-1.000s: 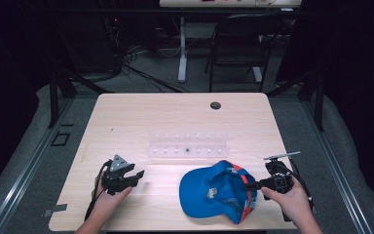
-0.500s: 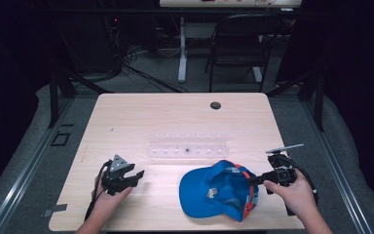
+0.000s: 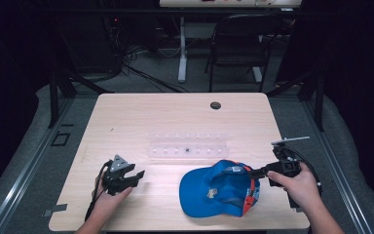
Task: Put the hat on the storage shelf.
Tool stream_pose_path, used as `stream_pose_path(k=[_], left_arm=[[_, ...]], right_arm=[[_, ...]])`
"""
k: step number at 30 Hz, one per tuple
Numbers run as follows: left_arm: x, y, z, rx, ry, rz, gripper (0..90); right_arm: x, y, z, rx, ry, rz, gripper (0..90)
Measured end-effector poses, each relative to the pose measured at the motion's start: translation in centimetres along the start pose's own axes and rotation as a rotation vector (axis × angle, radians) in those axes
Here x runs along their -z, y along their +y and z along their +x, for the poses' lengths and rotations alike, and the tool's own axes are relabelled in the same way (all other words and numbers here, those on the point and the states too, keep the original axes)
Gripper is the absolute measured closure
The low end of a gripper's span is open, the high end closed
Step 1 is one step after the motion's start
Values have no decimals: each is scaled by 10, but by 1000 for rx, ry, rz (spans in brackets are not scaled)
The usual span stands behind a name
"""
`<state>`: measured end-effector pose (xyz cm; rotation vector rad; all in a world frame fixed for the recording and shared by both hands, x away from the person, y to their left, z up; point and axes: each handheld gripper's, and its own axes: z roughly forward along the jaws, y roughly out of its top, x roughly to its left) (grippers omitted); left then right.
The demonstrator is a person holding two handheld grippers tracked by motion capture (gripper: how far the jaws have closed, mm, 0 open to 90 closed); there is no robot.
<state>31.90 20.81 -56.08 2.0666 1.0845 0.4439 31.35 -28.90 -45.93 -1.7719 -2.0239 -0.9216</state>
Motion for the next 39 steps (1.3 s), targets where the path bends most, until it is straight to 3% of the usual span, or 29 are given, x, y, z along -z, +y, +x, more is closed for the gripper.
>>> stream_pose_path(k=[10, 15, 22, 27, 39], left_arm=[[0, 0, 0, 2, 0, 0, 502], [0, 0, 0, 1, -1, 0, 502], [0, 0, 0, 2, -2, 0, 502], [0, 0, 0, -3, -3, 0, 502], [0, 0, 0, -3, -3, 0, 500]], right_arm=[[4, 11, 15, -3, 25, 42, 773], [7, 17, 26, 2, -9, 50, 773], [14, 26, 40, -4, 9, 55, 773], [19, 33, 54, 11, -17, 51, 774], [22, 46, 75, -50, 4, 77, 774]])
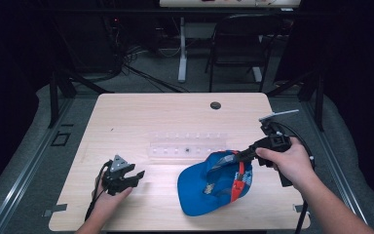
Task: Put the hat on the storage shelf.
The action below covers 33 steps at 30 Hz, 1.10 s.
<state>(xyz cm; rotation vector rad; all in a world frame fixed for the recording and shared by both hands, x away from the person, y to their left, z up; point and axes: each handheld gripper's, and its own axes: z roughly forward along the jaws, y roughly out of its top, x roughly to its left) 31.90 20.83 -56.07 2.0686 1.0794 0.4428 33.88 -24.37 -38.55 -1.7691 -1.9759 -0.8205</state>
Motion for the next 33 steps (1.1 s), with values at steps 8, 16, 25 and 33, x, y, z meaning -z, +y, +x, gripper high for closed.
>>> stream_pose_path(k=[8, 16, 25, 33], left_arm=[[0, 0, -1, -1, -2, 0, 500], [0, 0, -1, 2, -2, 0, 499], [0, 0, 0, 0, -10, 8, 496], [0, 0, -1, 2, -13, 9, 496]], right_arm=[[7, 7, 12, -10, 3, 30, 774], [18, 13, 28, -27, 0, 16, 775], [31, 20, 40, -19, 12, 16, 775], [43, 23, 45, -33, 30, -19, 776]])
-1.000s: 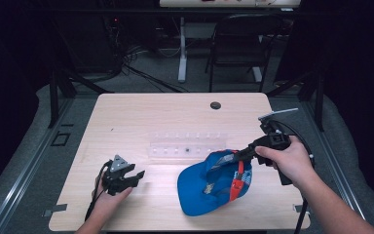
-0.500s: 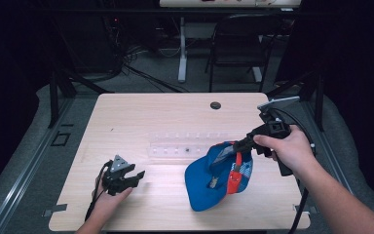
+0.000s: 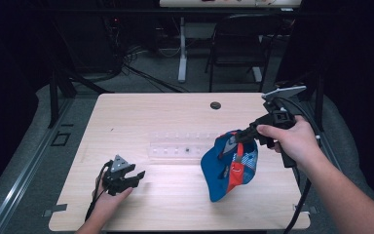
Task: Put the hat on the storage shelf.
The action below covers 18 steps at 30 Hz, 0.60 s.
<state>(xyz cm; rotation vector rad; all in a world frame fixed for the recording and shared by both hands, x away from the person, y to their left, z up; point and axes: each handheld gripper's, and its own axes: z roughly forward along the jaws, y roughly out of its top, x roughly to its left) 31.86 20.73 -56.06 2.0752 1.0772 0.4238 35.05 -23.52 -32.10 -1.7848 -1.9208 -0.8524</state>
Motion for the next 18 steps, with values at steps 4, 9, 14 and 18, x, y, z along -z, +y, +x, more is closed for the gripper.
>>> stream_pose_path(k=[4, 9, 14, 18], left_arm=[[0, 0, 0, -4, -1, 3, 496], [-1, 0, 0, -3, 1, 2, 496], [-1, 0, -1, -4, 4, -1, 496], [-1, 0, -1, -1, 4, -2, 496]], right_arm=[[6, 3, -4, 8, 4, -20, 776], [15, 7, -6, 0, 7, -42, 776], [21, 10, -7, -13, 12, -61, 776], [25, 13, -6, -8, 14, -65, 776]])
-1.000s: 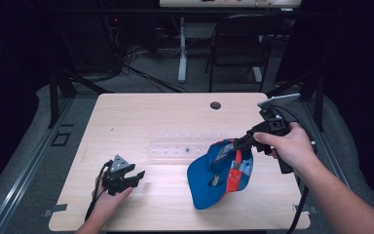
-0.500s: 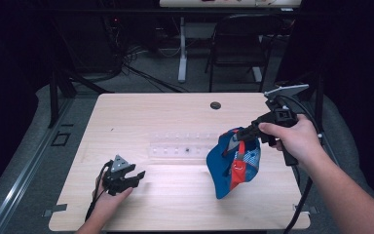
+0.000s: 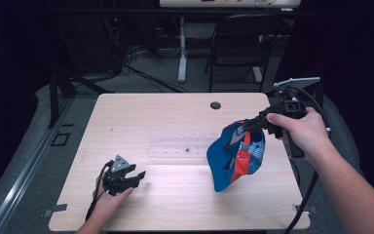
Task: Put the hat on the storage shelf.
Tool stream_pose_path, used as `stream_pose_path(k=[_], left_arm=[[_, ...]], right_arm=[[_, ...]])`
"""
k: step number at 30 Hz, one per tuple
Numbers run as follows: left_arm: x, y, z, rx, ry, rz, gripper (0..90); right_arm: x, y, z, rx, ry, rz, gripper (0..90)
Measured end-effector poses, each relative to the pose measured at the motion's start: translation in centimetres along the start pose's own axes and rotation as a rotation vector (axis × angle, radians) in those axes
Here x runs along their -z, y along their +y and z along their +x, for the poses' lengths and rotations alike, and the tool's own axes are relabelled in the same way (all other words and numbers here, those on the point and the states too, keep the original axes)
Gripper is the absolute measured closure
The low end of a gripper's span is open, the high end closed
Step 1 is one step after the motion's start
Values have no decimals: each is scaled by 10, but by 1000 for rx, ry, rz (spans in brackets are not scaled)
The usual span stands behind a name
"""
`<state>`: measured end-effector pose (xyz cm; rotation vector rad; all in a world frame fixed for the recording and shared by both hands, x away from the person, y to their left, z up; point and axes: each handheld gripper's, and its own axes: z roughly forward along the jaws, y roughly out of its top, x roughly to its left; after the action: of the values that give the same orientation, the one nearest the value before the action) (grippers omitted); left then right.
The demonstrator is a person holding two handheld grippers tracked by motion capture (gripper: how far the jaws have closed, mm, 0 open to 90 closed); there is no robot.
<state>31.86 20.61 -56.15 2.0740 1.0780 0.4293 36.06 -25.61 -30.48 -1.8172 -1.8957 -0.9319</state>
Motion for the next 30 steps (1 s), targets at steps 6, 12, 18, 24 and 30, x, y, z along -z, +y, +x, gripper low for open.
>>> stream_pose_path(k=[6, 12, 18, 24, 30], left_arm=[[0, 0, 0, -8, -1, 1, 496], [0, 0, 0, -5, -1, 1, 496], [0, 0, -1, -3, -3, 0, 496], [0, 0, -1, -2, -6, -3, 496], [0, 1, -1, -4, -13, 1, 496]], right_arm=[[5, 4, 8, -5, 6, -20, 776], [9, 11, 16, 10, 21, -38, 776], [7, 19, 22, 15, 46, -46, 776], [3, 27, 35, 22, 64, -59, 776], [0, 36, 45, 28, 71, -72, 776]])
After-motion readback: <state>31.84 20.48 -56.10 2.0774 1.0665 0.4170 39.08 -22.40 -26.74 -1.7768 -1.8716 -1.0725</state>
